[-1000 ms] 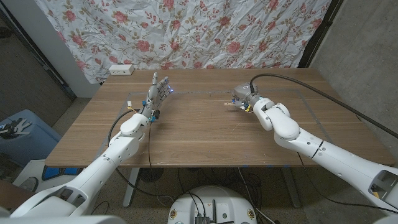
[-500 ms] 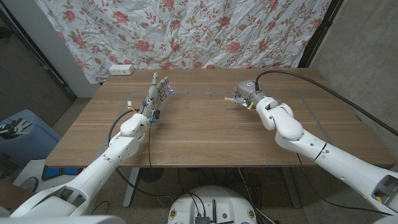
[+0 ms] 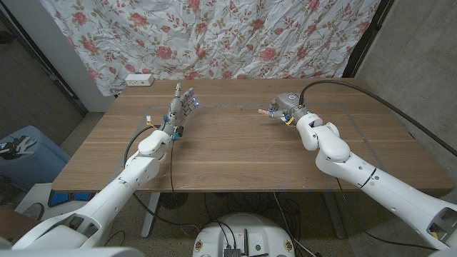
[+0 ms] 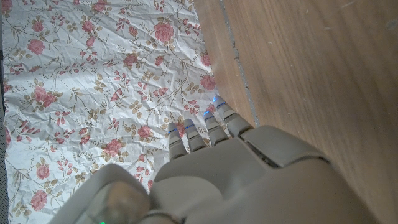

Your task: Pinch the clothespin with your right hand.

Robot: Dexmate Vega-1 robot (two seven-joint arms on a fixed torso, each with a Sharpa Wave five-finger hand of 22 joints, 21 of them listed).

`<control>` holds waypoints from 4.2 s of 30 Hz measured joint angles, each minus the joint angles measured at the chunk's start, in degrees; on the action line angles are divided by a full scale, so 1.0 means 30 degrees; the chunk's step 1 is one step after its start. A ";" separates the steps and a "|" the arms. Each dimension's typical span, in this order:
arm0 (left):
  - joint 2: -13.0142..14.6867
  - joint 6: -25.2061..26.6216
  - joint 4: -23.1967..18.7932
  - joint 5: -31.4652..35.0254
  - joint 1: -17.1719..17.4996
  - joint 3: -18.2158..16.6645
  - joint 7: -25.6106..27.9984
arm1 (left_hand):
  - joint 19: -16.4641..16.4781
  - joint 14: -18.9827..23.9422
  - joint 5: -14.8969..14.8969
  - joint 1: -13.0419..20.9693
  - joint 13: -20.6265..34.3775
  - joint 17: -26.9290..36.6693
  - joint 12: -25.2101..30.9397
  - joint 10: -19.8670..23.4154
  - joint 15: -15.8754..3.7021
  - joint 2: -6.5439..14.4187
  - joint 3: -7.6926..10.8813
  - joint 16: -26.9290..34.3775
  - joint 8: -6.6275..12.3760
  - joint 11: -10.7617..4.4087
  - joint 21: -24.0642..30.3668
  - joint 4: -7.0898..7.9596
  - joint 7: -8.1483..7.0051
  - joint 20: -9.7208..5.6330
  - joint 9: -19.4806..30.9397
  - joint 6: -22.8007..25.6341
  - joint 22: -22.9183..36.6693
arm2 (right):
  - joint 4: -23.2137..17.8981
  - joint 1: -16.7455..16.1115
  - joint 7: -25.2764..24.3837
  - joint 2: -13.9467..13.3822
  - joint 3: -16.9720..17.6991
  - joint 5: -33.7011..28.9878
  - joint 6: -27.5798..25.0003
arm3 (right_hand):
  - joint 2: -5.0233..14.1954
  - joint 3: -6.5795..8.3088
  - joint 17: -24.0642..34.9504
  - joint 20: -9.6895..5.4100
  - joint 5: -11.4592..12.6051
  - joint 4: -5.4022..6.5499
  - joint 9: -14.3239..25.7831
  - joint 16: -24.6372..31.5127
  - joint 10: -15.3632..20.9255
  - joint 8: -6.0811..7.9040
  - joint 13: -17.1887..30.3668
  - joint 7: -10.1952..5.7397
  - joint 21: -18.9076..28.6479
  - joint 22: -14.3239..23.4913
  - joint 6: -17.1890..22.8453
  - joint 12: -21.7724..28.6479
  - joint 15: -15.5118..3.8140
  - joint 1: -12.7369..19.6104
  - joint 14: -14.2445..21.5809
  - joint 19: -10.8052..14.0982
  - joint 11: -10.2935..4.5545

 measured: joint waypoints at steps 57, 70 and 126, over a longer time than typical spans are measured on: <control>0.0001 0.0000 -0.0007 -0.0005 0.0001 -0.0006 -0.0008 | 0.0000 0.0000 0.0000 0.0000 0.0000 0.0000 0.0000 0.0000 0.0000 0.0000 0.0000 0.0000 0.0000 0.0000 0.0000 0.0000 0.0000 0.0000 0.0000 0.0000 0.0000 | 0.0874 -0.1474 -0.7353 -0.0228 0.1630 1.1342 0.1432 | 0.0259 -0.0423 0.0081 -0.0246 0.0000 -0.0160 0.0055 0.0415 0.0342 -0.0223 0.0172 0.0026 0.0000 0.0000 0.0507 -0.0001 -0.0075 0.0002 0.0279 0.0654 -0.0070; 0.0005 0.0002 -0.0007 -0.0005 0.0001 -0.0006 -0.0009 | 0.0000 0.0000 0.0000 0.0000 -0.0001 0.0000 0.0000 0.0000 0.0000 0.0000 0.0000 0.0000 0.0000 0.0000 0.0000 0.0000 0.0000 0.0000 0.0000 0.0000 0.0001 | 0.1050 -0.1383 -0.8086 -0.0240 0.1418 1.1831 0.1727 | 0.0506 -0.0503 0.0179 -0.0315 -0.0004 -0.0242 0.0064 0.0645 0.0660 -0.0318 0.0296 -0.0013 0.0000 0.0000 0.0821 0.0157 -0.0040 0.0257 0.0587 0.0722 -0.0027; 0.0002 0.0004 -0.0009 -0.0009 0.0002 -0.0009 -0.0010 | -0.0001 0.0000 0.0000 0.0000 0.0000 -0.0001 0.0000 0.0000 0.0000 0.0000 0.0000 0.0000 0.0000 0.0000 0.0000 0.0000 0.0000 0.0000 0.0001 0.0000 0.0000 | 0.3148 -0.1367 -1.0110 0.0161 0.1428 1.2340 0.6169 | 0.0885 -0.0604 0.0527 -0.0655 -0.0062 -0.0355 0.0001 0.1624 0.2495 -0.0052 0.1142 0.1013 0.0000 0.0000 0.2322 0.1107 -0.0172 0.1097 0.2446 0.1063 0.0030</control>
